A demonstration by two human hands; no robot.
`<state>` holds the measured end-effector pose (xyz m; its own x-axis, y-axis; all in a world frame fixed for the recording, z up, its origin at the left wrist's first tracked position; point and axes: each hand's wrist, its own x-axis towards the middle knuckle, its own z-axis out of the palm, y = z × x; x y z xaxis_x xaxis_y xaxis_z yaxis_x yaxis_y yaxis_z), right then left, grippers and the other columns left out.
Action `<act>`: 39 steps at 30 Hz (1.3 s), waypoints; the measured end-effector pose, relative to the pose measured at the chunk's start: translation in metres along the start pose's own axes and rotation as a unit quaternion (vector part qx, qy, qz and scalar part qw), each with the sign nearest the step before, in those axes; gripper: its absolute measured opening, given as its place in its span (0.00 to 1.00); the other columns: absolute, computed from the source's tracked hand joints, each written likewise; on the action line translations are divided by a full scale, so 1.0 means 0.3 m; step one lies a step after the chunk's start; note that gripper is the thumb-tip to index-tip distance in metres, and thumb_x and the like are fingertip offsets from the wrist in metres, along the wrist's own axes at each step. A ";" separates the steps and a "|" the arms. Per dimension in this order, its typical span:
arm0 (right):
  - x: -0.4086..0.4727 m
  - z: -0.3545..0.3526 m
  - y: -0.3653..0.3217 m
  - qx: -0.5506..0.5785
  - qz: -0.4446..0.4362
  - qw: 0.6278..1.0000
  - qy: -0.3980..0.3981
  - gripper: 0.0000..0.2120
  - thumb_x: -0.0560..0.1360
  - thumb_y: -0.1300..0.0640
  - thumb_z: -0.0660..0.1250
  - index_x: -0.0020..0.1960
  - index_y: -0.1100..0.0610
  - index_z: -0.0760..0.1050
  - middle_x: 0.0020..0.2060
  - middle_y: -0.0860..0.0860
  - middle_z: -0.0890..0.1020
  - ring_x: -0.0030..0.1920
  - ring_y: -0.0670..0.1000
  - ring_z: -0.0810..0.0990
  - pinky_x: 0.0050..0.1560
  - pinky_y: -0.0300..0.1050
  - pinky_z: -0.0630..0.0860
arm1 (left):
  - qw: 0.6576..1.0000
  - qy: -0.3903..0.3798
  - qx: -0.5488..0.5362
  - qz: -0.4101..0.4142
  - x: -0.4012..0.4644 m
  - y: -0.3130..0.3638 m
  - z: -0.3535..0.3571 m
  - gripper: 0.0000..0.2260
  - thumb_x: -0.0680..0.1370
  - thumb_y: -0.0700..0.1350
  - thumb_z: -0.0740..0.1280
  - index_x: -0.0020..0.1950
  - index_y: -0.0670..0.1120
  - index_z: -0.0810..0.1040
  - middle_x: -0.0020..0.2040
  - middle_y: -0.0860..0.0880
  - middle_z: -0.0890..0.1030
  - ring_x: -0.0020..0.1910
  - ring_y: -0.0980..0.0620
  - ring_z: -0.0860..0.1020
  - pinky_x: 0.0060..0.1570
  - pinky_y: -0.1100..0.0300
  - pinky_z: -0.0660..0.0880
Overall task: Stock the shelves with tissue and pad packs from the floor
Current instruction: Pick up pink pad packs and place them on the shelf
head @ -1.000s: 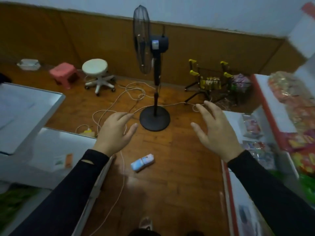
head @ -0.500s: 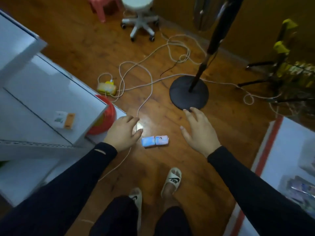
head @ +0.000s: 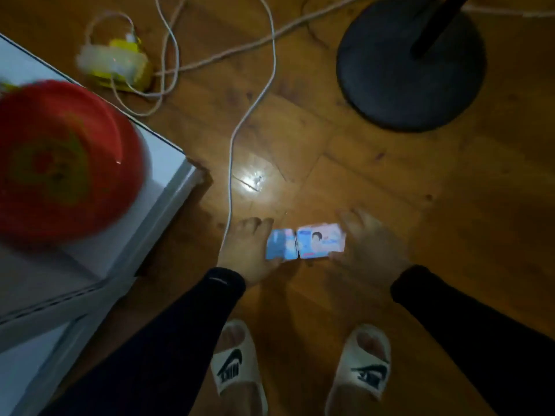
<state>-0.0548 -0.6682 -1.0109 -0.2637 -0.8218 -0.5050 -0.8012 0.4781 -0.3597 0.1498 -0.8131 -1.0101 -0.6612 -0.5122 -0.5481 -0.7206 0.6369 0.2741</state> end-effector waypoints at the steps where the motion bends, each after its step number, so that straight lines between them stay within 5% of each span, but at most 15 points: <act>1: 0.058 0.086 0.029 -0.015 -0.014 1.000 -0.008 0.45 0.63 0.40 0.77 0.72 0.59 0.66 0.66 0.66 0.70 0.63 0.67 0.72 0.61 0.58 0.71 | 1.000 -0.012 0.013 0.000 0.053 -0.024 0.089 0.39 0.69 0.61 0.71 0.74 0.47 0.61 0.67 0.43 0.68 0.66 0.43 0.66 0.63 0.51 0.65; 5: 0.195 0.322 0.075 -0.025 0.004 0.998 -0.064 0.48 0.66 0.37 0.74 0.77 0.51 0.54 0.74 0.59 0.60 0.71 0.60 0.63 0.67 0.50 0.65 | 0.997 -0.065 0.023 -0.017 0.166 -0.057 0.339 0.42 0.68 0.57 0.73 0.75 0.51 0.54 0.70 0.45 0.62 0.68 0.44 0.60 0.61 0.47 0.68; 11: 0.163 0.267 0.066 0.037 0.018 0.998 -0.051 0.36 0.72 0.53 0.71 0.75 0.52 0.58 0.71 0.56 0.62 0.64 0.57 0.71 0.60 0.42 0.67 | 0.998 -0.063 -0.021 -0.002 0.190 -0.024 0.268 0.33 0.69 0.52 0.73 0.69 0.51 0.61 0.63 0.47 0.68 0.64 0.45 0.65 0.57 0.50 0.73; 16: -0.026 -0.172 0.018 0.047 0.012 0.999 0.023 0.40 0.67 0.52 0.71 0.75 0.49 0.58 0.67 0.54 0.65 0.62 0.57 0.70 0.59 0.46 0.70 | 0.996 -0.022 -0.009 0.090 0.104 0.156 -0.209 0.31 0.69 0.53 0.72 0.68 0.50 0.63 0.60 0.47 0.70 0.61 0.46 0.67 0.53 0.51 0.73; 21: -0.323 -0.835 -0.060 0.045 -0.016 0.990 0.134 0.39 0.63 0.45 0.75 0.69 0.50 0.63 0.59 0.49 0.70 0.58 0.51 0.73 0.51 0.40 0.71 | 0.987 0.022 0.013 0.159 -0.095 0.455 -0.887 0.36 0.62 0.61 0.69 0.65 0.48 0.66 0.58 0.47 0.73 0.58 0.45 0.72 0.51 0.52 0.72; 24: -0.572 -1.234 -0.125 0.043 -0.022 0.978 0.205 0.38 0.63 0.39 0.74 0.68 0.49 0.66 0.60 0.50 0.69 0.57 0.50 0.73 0.50 0.47 0.76 | 0.980 0.033 0.014 0.198 -0.273 0.661 -1.293 0.35 0.63 0.59 0.75 0.64 0.50 0.65 0.57 0.50 0.73 0.54 0.50 0.72 0.44 0.57 0.68; 29: -1.060 -1.786 -0.225 0.024 -0.003 0.947 0.320 0.43 0.62 0.30 0.68 0.72 0.47 0.63 0.62 0.49 0.70 0.60 0.47 0.71 0.54 0.44 0.74 | 0.960 0.067 0.035 0.271 -0.617 1.018 -1.856 0.36 0.63 0.56 0.75 0.67 0.55 0.64 0.57 0.55 0.67 0.58 0.53 0.69 0.55 0.55 0.73; 34: -1.611 -2.119 -0.341 0.016 0.032 0.897 0.440 0.41 0.64 0.35 0.73 0.71 0.48 0.65 0.65 0.46 0.72 0.64 0.45 0.68 0.63 0.46 0.68 | 0.921 0.106 0.041 0.374 -0.997 1.337 -2.207 0.34 0.69 0.58 0.72 0.71 0.58 0.63 0.60 0.54 0.66 0.59 0.53 0.68 0.58 0.56 0.72; 39: -2.127 -2.202 -0.466 0.002 0.123 0.833 0.539 0.39 0.63 0.32 0.70 0.70 0.45 0.66 0.62 0.41 0.70 0.60 0.37 0.66 0.58 0.31 0.62 | 0.854 0.114 -0.013 0.508 -1.327 1.617 -2.337 0.29 0.72 0.55 0.72 0.70 0.60 0.65 0.62 0.56 0.69 0.59 0.56 0.69 0.54 0.57 0.76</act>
<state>-0.1294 -0.4153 -0.1200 -0.7504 -0.4984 0.4341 -0.6509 0.6716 -0.3540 -0.0830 -0.7043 -0.1047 -0.9692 0.1951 0.1503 0.2457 0.8075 0.5362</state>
